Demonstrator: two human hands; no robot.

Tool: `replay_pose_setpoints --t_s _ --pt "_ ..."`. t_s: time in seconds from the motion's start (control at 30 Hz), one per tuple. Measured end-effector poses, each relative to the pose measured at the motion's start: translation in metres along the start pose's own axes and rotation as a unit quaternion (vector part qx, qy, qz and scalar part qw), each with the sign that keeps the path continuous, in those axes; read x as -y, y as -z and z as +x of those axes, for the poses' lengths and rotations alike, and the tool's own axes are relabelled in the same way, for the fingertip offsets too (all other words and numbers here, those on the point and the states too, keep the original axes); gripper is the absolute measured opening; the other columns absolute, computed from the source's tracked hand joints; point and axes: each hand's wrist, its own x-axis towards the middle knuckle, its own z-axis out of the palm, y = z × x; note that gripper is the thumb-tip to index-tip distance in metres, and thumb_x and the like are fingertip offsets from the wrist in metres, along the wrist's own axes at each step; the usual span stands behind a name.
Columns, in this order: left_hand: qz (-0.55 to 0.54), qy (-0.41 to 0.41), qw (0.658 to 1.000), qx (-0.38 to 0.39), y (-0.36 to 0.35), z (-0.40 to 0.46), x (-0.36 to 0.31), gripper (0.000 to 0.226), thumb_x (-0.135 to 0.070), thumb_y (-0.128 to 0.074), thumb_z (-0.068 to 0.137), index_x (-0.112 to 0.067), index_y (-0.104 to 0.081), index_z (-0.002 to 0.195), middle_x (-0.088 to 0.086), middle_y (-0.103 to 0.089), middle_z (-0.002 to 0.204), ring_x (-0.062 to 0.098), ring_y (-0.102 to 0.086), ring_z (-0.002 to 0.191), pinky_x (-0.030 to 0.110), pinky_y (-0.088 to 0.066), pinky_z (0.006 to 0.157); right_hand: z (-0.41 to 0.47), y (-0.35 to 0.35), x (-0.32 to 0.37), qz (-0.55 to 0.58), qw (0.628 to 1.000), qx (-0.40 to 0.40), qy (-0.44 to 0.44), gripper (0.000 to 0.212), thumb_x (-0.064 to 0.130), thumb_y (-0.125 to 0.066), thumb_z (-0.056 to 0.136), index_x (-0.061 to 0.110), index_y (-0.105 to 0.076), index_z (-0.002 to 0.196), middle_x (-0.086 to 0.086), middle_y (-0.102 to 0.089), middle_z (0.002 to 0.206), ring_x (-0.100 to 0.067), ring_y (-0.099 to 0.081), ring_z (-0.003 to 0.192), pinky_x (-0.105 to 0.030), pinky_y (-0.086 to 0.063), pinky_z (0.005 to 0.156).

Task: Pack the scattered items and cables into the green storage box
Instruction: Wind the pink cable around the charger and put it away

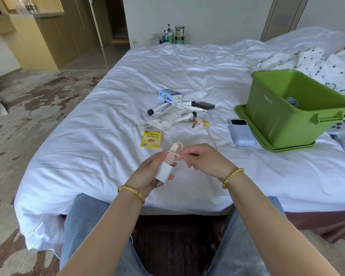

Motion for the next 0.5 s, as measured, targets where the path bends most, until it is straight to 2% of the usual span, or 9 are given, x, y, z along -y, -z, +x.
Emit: replay_pose_setpoints --t_s 0.13,0.23,0.3,0.4,0.5 --pt "0.021 0.014 1.0 0.004 -0.004 0.002 0.002 0.038 -0.059 -0.046 0.086 -0.026 -0.066 0.09 -0.009 -0.069 0.076 0.012 -0.06 0.053 0.019 -0.034 0.049 -0.002 0.001 -0.006 -0.012 0.997 0.063 -0.032 0.018 0.019 -0.058 0.089 0.011 -0.074 0.092 0.007 -0.056 0.056 -0.002 -0.044 0.047 -0.013 -0.04 0.054" --pt "0.025 0.002 0.999 0.034 -0.003 0.001 0.003 0.035 -0.058 -0.054 0.08 -0.025 -0.065 0.085 -0.004 -0.067 0.075 0.014 -0.059 0.051 0.018 -0.034 0.046 -0.003 0.007 -0.007 -0.043 0.99 0.122 -0.061 0.025 0.035 -0.063 0.085 0.013 -0.075 0.079 0.007 -0.055 0.052 -0.008 -0.046 0.052 -0.018 -0.041 0.063" --pt "0.03 -0.022 0.997 0.075 0.001 -0.001 0.002 0.026 -0.052 -0.063 0.075 -0.027 -0.067 0.078 -0.003 -0.066 0.071 0.017 -0.058 0.05 0.019 -0.036 0.045 -0.002 0.014 -0.006 -0.077 0.985 0.136 -0.077 0.03 0.044 -0.063 0.082 0.019 -0.072 0.067 0.006 -0.05 0.05 -0.008 -0.046 0.054 -0.017 -0.04 0.064" --pt "0.06 -0.042 0.986 0.152 0.006 -0.007 -0.001 0.018 -0.042 -0.063 0.073 -0.025 -0.067 0.073 0.0 -0.067 0.068 0.019 -0.059 0.05 0.023 -0.039 0.047 -0.001 0.024 -0.006 -0.129 0.978 0.135 -0.091 0.033 0.048 -0.064 0.08 0.024 -0.064 0.056 0.009 -0.045 0.05 -0.008 -0.043 0.056 -0.016 -0.038 0.061" --pt "0.161 -0.03 0.96 0.228 0.005 -0.01 -0.005 0.011 -0.029 -0.061 0.084 -0.026 -0.068 0.075 -0.006 -0.07 0.071 0.009 -0.064 0.061 0.021 -0.048 0.054 0.004 0.025 -0.001 -0.122 0.98 0.129 -0.09 0.033 0.042 -0.068 0.079 0.023 -0.058 0.054 0.014 -0.044 0.044 -0.005 -0.041 0.052 -0.013 -0.035 0.054"
